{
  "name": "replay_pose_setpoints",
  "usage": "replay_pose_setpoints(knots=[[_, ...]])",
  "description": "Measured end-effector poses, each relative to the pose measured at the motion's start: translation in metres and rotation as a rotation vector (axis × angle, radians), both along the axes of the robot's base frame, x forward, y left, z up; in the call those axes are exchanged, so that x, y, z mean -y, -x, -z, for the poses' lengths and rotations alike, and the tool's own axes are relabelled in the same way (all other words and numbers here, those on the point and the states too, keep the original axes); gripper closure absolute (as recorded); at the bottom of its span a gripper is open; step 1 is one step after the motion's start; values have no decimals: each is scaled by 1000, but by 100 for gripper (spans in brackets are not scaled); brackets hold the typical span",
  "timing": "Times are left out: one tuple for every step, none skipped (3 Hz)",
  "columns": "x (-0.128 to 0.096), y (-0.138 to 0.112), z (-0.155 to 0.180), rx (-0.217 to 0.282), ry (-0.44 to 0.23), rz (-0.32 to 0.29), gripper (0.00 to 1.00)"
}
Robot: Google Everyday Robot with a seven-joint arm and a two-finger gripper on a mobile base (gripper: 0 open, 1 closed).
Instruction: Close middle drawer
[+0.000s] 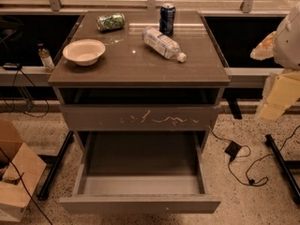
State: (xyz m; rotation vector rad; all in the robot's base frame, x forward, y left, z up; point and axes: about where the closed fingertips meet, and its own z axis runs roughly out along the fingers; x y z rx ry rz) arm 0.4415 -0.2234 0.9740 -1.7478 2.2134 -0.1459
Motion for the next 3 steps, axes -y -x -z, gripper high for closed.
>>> replay_pose_setpoints(knots=[[-6,9,36,-34,-58,-55,50],[-19,19,72,-48,-113,-104,73],[-32,25,121,-63,-181,-133,96]])
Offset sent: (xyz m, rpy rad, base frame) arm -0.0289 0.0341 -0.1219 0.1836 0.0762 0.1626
